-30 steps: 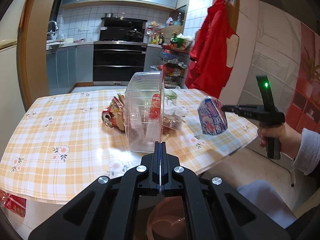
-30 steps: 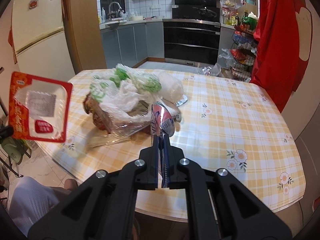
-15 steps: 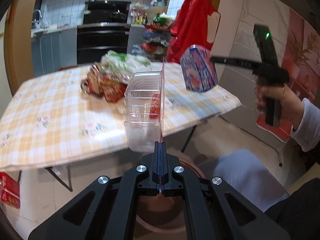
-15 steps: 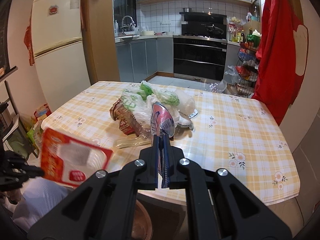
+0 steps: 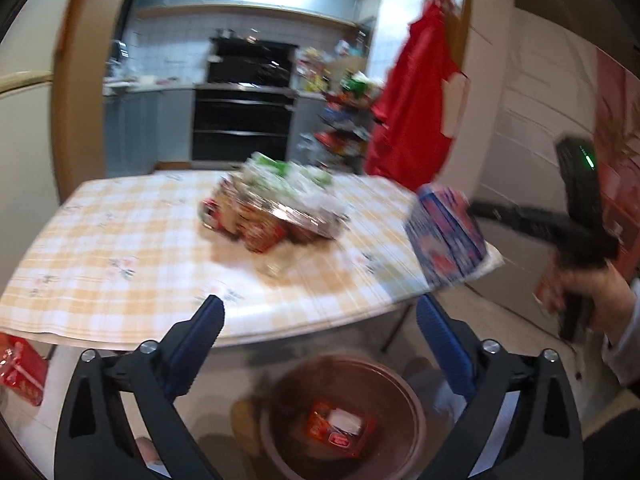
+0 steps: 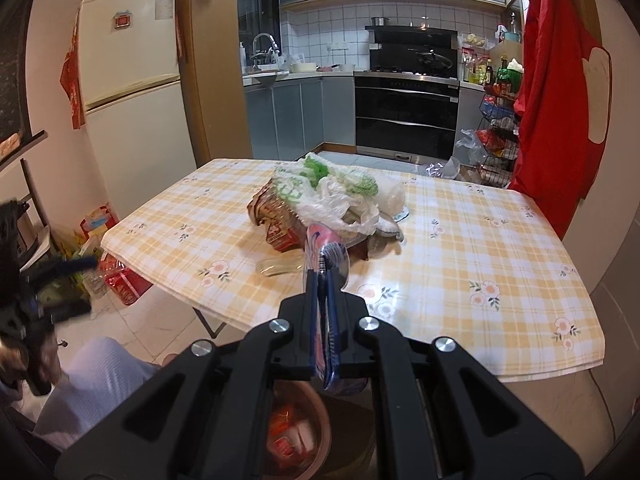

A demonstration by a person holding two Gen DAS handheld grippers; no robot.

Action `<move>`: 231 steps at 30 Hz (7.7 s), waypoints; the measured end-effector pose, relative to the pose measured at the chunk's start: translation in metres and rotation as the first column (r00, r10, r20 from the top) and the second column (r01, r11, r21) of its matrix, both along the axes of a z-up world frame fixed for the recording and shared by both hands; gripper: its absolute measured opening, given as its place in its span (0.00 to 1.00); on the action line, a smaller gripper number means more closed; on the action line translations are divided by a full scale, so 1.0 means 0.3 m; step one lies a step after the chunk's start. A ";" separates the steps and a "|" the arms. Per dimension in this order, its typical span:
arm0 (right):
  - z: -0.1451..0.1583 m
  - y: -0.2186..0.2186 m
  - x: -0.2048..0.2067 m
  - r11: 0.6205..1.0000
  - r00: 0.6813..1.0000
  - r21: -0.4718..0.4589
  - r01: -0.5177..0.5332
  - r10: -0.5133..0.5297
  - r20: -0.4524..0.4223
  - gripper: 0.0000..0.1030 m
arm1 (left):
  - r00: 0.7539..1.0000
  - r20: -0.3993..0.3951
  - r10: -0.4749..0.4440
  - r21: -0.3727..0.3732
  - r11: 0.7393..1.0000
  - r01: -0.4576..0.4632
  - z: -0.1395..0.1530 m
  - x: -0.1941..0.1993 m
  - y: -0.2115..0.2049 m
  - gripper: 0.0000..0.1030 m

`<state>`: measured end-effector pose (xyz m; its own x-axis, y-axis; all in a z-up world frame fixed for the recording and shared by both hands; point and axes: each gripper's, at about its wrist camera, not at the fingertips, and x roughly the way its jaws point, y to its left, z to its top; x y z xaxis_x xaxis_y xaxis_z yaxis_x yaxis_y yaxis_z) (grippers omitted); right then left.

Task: Collect trash
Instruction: 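Drop the snack box into the brown bin with the left gripper while the right carries the can, then release the blue can into the brown bin with the right gripper, then grasp the white-and-green plastic bag with the right gripper and lift it, then grasp the clear plastic strip with the left gripper while the right holds the bag, then drop the bag into the bin with the right gripper while the left drops the strip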

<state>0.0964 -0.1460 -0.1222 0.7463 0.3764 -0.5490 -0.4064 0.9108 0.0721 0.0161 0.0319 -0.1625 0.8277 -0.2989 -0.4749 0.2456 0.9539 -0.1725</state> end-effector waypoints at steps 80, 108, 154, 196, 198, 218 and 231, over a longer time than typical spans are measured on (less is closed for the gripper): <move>-0.117 0.290 1.055 0.991 0.991 -0.120 -0.068 0.053 -0.126 0.94 | 0.968 -0.077 0.241 0.034 0.970 -0.239 -0.042 0.666 0.225 0.94; 0.017 -0.041 0.775 0.993 0.998 0.102 0.067 -0.067 0.001 0.20 | 0.975 -0.191 -0.116 0.118 0.983 0.140 -0.198 0.741 -0.069 0.76; -0.135 -0.275 0.301 0.962 0.968 0.143 0.231 -0.213 -0.132 0.20 | 0.946 -0.265 -0.188 0.102 0.970 0.221 -0.201 0.495 -0.164 0.10; -0.362 0.213 0.040 0.977 0.912 -0.036 -0.209 0.182 -0.367 0.83 | 0.997 -0.064 -0.045 -0.043 0.998 0.042 0.022 0.132 0.062 0.10; -0.344 0.201 0.045 0.982 0.925 -0.031 -0.186 0.164 -0.342 0.90 | 0.996 -0.067 -0.050 -0.041 0.998 0.047 0.020 0.135 0.054 0.10; -0.167 -0.150 0.115 0.961 0.958 -0.006 0.278 -0.277 -0.079 0.95 | 0.954 -0.183 -0.237 -0.056 0.972 0.230 -0.071 0.146 -0.104 0.49; -0.198 -0.224 0.136 0.920 0.913 0.000 0.393 -0.390 -0.117 0.95 | 0.987 -0.151 0.045 0.063 0.997 -0.036 -0.078 0.174 0.014 0.94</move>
